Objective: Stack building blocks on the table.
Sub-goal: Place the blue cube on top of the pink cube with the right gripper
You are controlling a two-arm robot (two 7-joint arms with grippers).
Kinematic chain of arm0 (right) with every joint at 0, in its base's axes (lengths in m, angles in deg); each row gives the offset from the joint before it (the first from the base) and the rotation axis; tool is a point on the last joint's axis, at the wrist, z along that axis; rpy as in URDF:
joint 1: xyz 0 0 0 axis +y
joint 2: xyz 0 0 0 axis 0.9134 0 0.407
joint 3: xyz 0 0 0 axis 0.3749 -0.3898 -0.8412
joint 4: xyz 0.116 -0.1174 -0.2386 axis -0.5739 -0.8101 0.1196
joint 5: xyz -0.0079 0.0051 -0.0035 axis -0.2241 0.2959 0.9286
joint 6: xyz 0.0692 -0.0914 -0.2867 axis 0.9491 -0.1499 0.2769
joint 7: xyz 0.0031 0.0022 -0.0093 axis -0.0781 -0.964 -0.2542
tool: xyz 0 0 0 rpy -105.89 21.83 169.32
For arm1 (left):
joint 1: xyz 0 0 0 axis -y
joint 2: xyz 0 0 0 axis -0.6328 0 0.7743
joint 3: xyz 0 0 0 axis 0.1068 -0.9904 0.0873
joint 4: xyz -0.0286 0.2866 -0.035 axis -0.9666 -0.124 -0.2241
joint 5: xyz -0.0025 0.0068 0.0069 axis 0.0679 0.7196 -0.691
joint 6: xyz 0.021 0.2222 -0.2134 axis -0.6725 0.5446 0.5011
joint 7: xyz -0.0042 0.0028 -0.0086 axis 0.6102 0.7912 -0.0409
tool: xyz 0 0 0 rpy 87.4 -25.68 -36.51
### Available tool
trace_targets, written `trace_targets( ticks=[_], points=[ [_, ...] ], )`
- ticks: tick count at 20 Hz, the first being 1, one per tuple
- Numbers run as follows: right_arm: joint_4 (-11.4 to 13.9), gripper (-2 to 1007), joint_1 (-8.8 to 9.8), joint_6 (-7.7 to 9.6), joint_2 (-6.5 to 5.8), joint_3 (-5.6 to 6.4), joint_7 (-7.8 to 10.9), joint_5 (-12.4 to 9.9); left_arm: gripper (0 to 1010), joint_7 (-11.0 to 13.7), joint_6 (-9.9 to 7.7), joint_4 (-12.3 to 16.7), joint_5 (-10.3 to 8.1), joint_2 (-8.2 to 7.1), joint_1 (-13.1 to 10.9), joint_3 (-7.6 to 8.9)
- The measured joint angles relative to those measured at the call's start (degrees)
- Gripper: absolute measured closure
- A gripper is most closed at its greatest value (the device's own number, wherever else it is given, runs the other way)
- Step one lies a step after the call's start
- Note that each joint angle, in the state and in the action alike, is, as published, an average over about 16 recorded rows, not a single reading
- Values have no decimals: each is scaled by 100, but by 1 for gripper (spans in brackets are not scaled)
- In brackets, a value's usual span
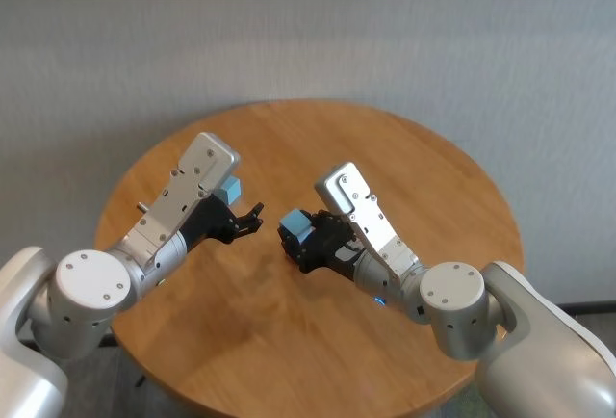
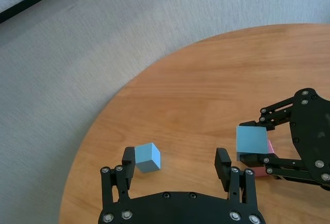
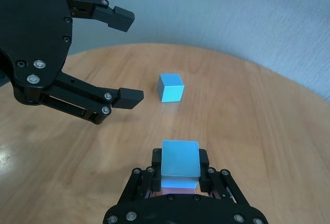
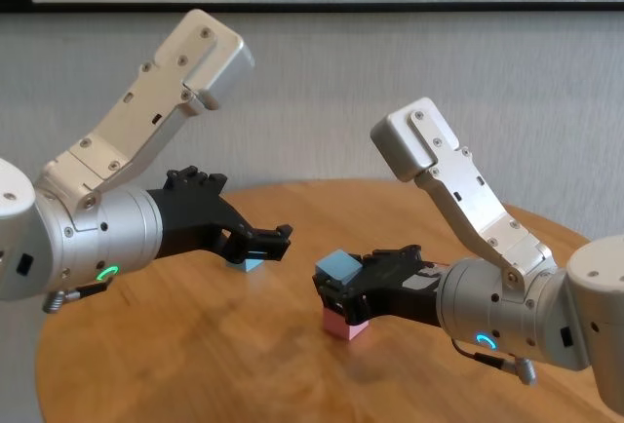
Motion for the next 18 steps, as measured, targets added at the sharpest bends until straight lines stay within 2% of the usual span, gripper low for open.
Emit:
trace_targets(
  ticks=[18],
  points=[
    [41, 640, 36, 62, -11, 35, 1, -4, 8, 0, 0, 0, 0, 0, 0, 0]
  ],
)
